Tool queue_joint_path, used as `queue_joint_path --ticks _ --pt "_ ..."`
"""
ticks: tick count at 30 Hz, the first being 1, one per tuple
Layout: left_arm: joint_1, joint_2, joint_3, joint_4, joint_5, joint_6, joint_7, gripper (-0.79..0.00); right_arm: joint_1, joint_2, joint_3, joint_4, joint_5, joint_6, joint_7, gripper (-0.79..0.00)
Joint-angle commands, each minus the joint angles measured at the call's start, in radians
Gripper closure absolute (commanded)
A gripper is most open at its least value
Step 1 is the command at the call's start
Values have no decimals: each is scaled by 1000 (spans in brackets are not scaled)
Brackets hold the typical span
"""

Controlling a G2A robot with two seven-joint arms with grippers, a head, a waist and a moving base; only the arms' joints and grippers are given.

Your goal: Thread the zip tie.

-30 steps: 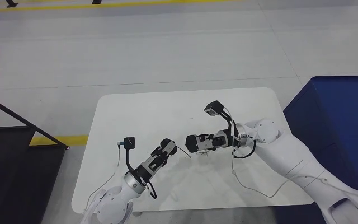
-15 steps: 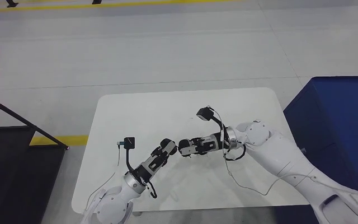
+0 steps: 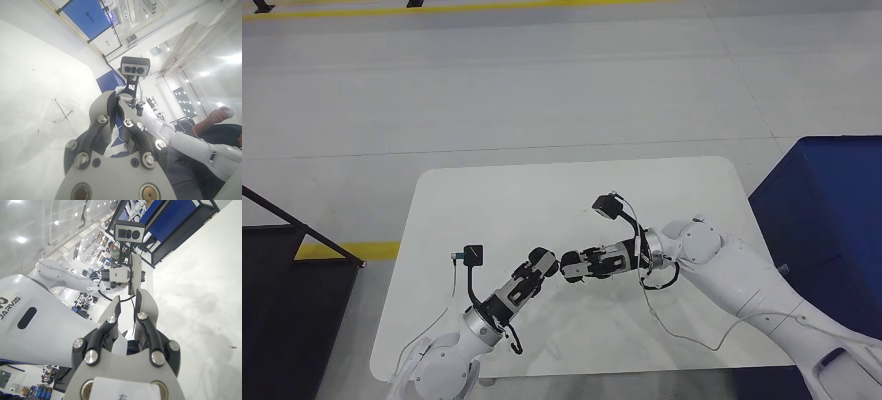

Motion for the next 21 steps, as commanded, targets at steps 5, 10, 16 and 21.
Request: queue_joint_path --ticks 5,10,16,21 --pt "0 0 0 0 0 0 0 0 1 6 -6 -4 -6 -14 -14 -22" --pt "0 0 0 0 0 0 0 0 1 13 -8 -7 -4 -22 -22 -37" --pt "0 0 0 0 0 0 0 0 5 17 -17 -12 -4 -22 -22 0" --pt "0 0 0 0 0 0 0 0 11 18 -22 -9 9 -23 -23 0"
